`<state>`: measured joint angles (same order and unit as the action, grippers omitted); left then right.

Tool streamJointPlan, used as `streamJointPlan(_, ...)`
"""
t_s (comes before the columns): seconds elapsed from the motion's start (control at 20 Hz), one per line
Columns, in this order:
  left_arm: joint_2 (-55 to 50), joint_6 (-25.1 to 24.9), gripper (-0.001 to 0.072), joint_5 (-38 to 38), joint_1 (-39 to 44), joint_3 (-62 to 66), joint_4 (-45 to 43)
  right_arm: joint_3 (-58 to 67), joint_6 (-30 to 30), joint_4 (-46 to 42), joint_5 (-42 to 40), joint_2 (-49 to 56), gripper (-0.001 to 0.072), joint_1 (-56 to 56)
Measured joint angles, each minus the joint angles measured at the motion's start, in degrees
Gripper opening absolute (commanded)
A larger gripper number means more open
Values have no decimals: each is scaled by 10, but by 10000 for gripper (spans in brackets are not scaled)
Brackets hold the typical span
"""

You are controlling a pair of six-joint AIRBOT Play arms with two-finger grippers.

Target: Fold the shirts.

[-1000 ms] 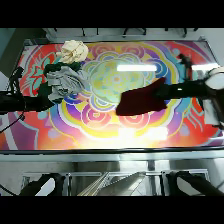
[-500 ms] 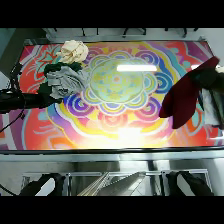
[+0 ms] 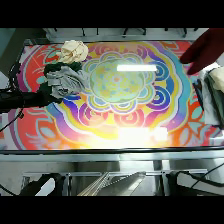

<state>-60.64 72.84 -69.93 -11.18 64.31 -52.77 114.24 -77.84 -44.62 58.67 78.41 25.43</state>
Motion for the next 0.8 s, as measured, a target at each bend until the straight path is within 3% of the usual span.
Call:
streamJointPlan(0.2,0,0,17,31,0,0,2,80,66,93,-83,99,20,34)
streamJointPlan(0.4,0,9,17,43,6,0,3,103,172,208,-176,161,18,76)
streamJointPlan(0.6,-3,15,17,56,44,0,1,109,293,333,-218,198,17,114)
streamJointPlan(0.8,-24,17,17,73,87,0,-1,110,360,384,-227,211,18,144)
